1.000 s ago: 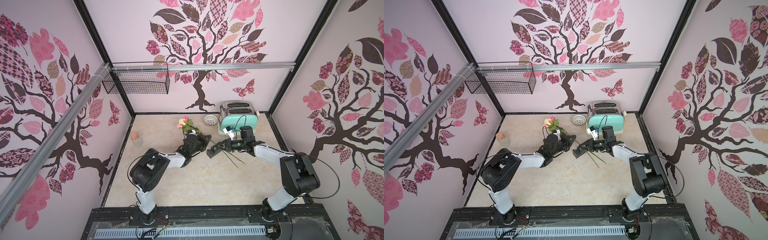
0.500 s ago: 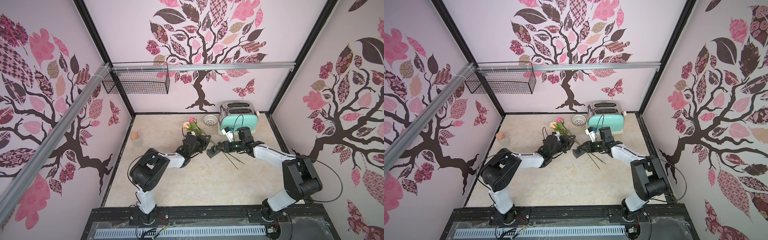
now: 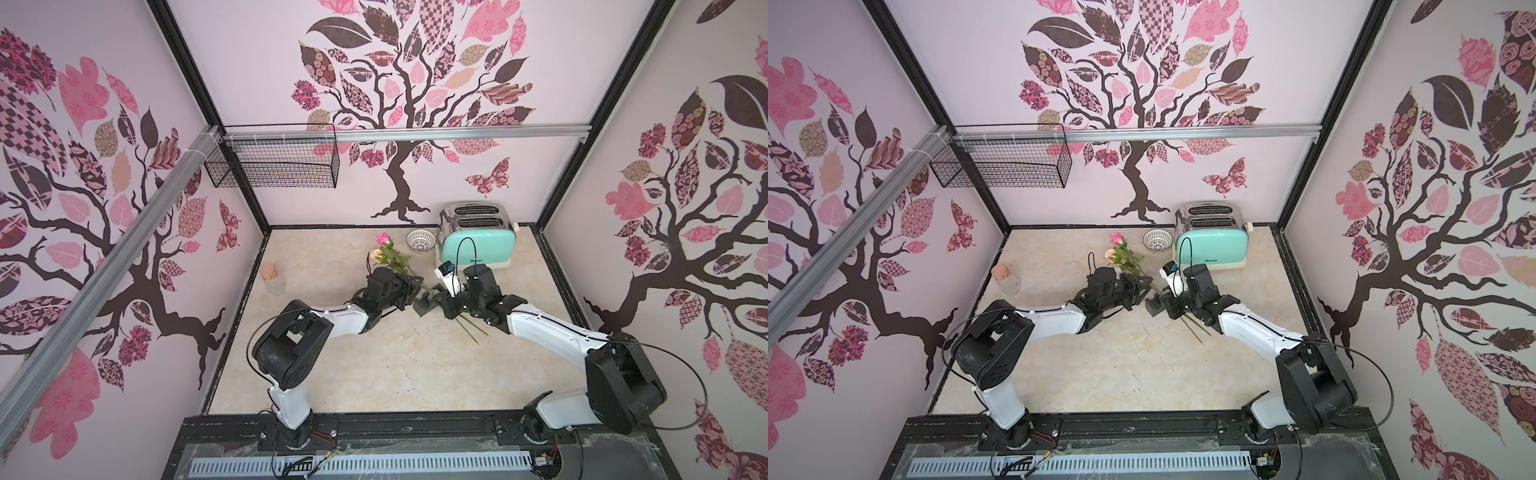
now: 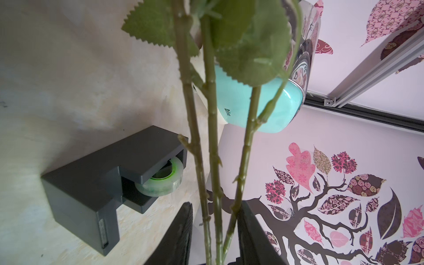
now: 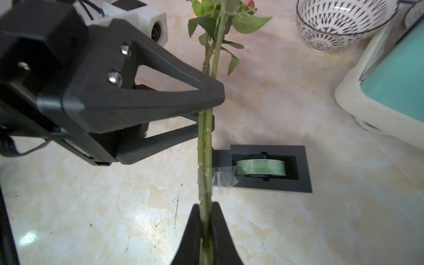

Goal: Wrap bouquets with tape
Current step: Wrap the tape around the bouquet.

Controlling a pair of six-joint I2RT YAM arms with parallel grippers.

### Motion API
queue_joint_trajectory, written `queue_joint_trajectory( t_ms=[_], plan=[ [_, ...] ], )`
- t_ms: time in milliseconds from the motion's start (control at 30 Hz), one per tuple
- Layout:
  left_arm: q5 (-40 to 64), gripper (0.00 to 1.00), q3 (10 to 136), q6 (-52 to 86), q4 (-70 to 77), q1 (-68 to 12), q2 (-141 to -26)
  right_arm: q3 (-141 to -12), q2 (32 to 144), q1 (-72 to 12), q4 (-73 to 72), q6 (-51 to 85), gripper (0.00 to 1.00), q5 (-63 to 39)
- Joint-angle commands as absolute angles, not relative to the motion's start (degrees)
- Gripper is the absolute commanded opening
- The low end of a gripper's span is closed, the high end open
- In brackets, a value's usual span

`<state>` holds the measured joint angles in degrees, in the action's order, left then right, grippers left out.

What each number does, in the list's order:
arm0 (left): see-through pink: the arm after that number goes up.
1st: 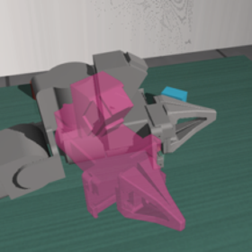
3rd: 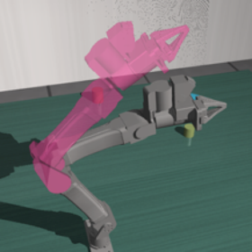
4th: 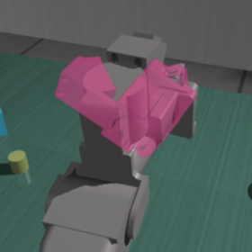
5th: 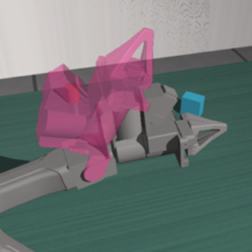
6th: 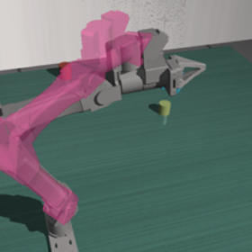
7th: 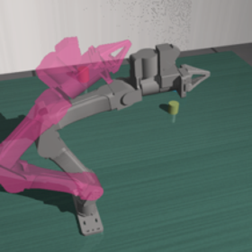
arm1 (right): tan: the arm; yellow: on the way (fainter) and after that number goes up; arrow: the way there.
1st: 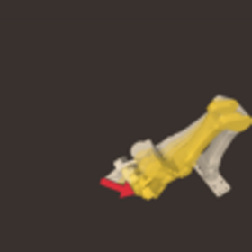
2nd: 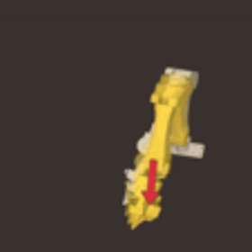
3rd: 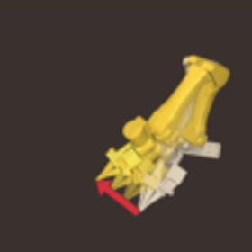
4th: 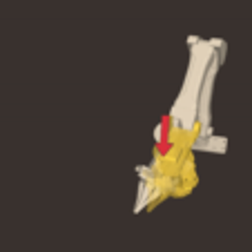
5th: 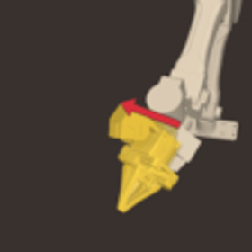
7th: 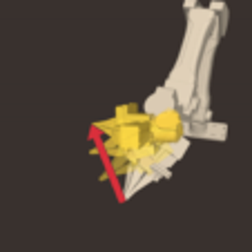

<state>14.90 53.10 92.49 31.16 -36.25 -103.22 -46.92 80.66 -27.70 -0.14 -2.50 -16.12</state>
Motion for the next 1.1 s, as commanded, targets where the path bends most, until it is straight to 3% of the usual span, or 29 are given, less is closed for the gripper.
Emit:
queue_joint_trajectory(
  t_ms=[0, 267, 467, 567, 633, 733, 800, 967, 1067],
  plan=[
    [15.6, 0.36, 55.7, 93.2, 31.0, -36.8, -103.8, -47.2, 78.2, -28.3, -3.2, -6.4, 0.0, -12.5],
    [16.0, 0.29, 58.2, 94.6, 30.0, -37.9, -105.5, -45.7, 77.2, -31.7, -5.8, -11.1, 0.0, -6.8],
    [15.7, 0.14, 58.8, 95.1, 29.3, -38.0, -105.9, -44.1, 76.4, -35.0, -7.9, -15.8, 0.0, -0.4],
    [15.4, 0.0, 58.7, 95.1, 29.5, -38.0, -105.7, -43.4, 75.8, -35.6, -8.8, -16.7, 0.0, 1.7],
    [15.1, 0.0, 58.6, 94.6, 29.3, -37.9, -105.3, -43.1, 75.4, -35.8, -9.0, -16.7, 0.0, 2.6],
    [15.0, 0.0, 58.5, 93.2, 29.4, -37.6, -104.9, -43.1, 74.7, -35.7, -8.1, -14.7, 0.17, 2.6],
    [15.3, 0.0, 58.4, 92.3, 30.7, -37.4, -104.9, -43.5, 74.4, -35.7, -7.0, -12.2, 0.39, 1.9],
    [17.0, 0.0, 57.7, 88.9, 33.4, -36.1, -104.5, -47.5, 74.7, -33.7, 0.0, -2.5, 0.57, -3.9],
    [18.4, 0.0, 57.7, 86.3, 36.2, -35.6, -104.5, -49.6, 75.7, -28.4, 2.3, 5.1, 0.59, -17.9]
  ],
)
